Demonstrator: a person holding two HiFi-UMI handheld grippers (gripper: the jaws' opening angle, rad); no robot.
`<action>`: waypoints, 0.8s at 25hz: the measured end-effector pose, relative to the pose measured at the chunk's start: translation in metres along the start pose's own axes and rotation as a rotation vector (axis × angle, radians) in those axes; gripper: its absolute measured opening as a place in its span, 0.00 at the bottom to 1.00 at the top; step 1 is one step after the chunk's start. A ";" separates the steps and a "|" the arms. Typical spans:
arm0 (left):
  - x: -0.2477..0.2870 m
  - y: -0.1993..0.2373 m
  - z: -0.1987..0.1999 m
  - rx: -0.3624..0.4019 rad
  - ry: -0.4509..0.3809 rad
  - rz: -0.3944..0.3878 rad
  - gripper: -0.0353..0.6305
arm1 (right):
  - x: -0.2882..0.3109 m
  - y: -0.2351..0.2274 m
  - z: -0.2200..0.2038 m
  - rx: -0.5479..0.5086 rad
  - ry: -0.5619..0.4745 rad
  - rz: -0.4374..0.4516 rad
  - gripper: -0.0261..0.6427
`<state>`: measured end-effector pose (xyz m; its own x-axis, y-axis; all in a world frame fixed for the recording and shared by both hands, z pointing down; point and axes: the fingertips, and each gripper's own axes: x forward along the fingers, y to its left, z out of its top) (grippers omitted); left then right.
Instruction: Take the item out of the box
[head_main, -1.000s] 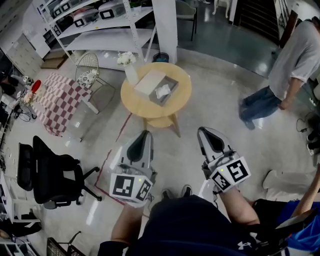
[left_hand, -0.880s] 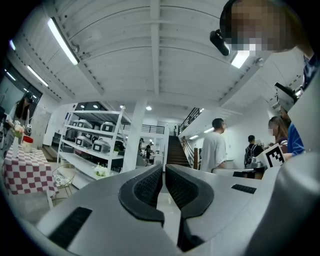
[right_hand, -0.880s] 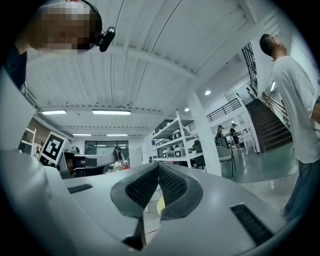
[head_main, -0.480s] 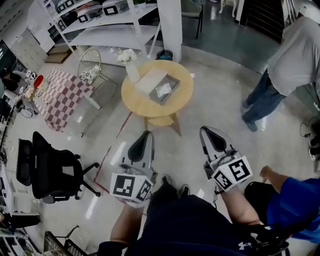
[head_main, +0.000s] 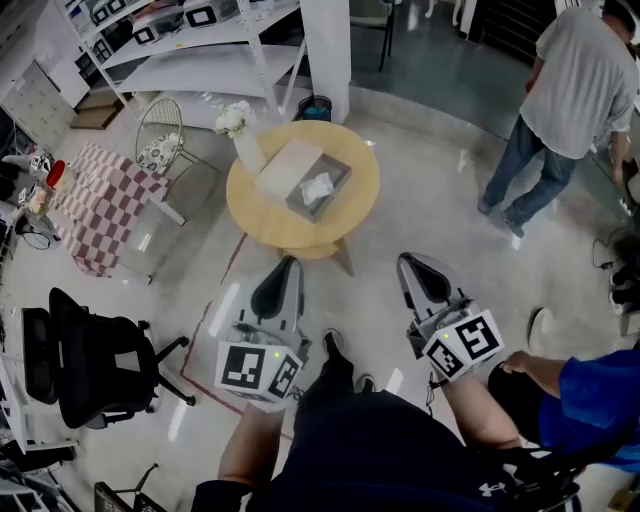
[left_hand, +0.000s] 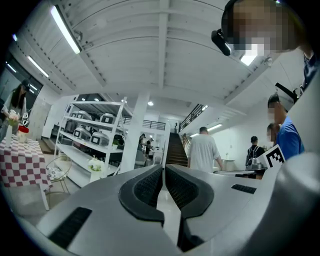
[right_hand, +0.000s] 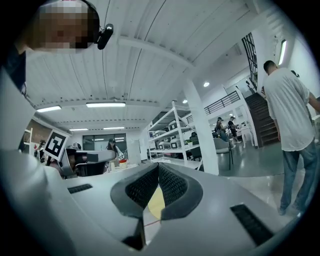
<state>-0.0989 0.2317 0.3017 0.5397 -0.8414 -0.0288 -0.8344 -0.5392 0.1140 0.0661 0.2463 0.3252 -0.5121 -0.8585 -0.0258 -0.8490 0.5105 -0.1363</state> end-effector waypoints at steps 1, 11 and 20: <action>0.009 0.007 0.000 -0.003 -0.002 -0.005 0.10 | 0.008 -0.005 0.000 -0.002 0.004 -0.005 0.06; 0.088 0.075 -0.006 -0.046 0.013 -0.049 0.10 | 0.092 -0.047 -0.004 -0.002 0.045 -0.068 0.06; 0.133 0.121 -0.004 -0.078 0.008 -0.095 0.10 | 0.146 -0.063 0.001 -0.015 0.062 -0.111 0.06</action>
<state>-0.1270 0.0547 0.3158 0.6169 -0.7863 -0.0348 -0.7687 -0.6114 0.1879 0.0449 0.0889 0.3292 -0.4214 -0.9055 0.0497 -0.9026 0.4135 -0.1198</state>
